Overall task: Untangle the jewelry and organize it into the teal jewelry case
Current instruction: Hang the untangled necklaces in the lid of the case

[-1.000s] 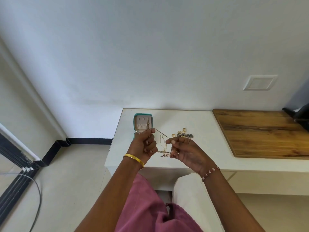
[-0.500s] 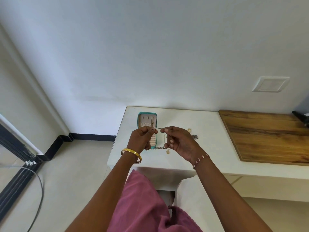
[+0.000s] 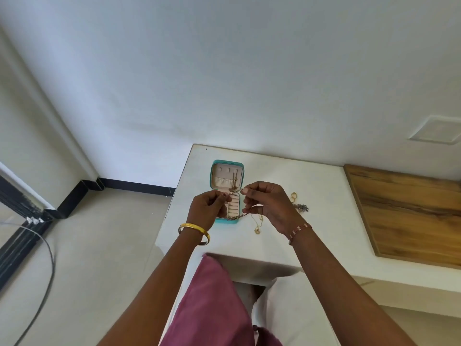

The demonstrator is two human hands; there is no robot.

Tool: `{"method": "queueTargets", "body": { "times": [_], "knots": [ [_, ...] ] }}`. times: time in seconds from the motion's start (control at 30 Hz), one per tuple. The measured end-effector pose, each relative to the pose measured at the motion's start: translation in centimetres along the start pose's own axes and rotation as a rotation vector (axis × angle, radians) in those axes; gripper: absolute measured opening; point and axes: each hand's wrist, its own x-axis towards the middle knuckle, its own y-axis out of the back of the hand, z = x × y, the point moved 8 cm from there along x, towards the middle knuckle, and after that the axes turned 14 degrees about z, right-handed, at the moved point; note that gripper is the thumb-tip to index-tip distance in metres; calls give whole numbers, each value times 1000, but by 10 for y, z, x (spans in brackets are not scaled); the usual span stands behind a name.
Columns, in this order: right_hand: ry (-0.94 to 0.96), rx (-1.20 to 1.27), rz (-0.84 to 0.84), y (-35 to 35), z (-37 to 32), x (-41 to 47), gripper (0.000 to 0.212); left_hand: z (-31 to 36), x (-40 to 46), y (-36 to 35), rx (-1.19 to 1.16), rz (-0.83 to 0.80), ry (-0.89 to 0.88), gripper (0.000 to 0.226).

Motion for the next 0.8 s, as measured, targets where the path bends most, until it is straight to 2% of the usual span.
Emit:
{"method": "queueTargets", "body": {
  "times": [0.27, 0.4, 0.63, 0.7, 0.8],
  "knots": [
    [32, -75, 72, -24, 9, 66, 9, -28, 58, -9, 26, 99, 53, 16],
    [113, -144, 175, -34, 12, 103, 15, -40, 92, -13, 32, 165, 86, 13],
    [503, -502, 332, -50, 15, 139, 5, -67, 124, -11, 82, 394, 99, 24],
    [619, -603, 349, -54, 15, 139, 8, -80, 128, -16, 92, 381, 124, 31],
    [817, -763, 404, -57, 9, 135, 8, -92, 132, -34, 135, 245, 133, 42]
  ]
}}
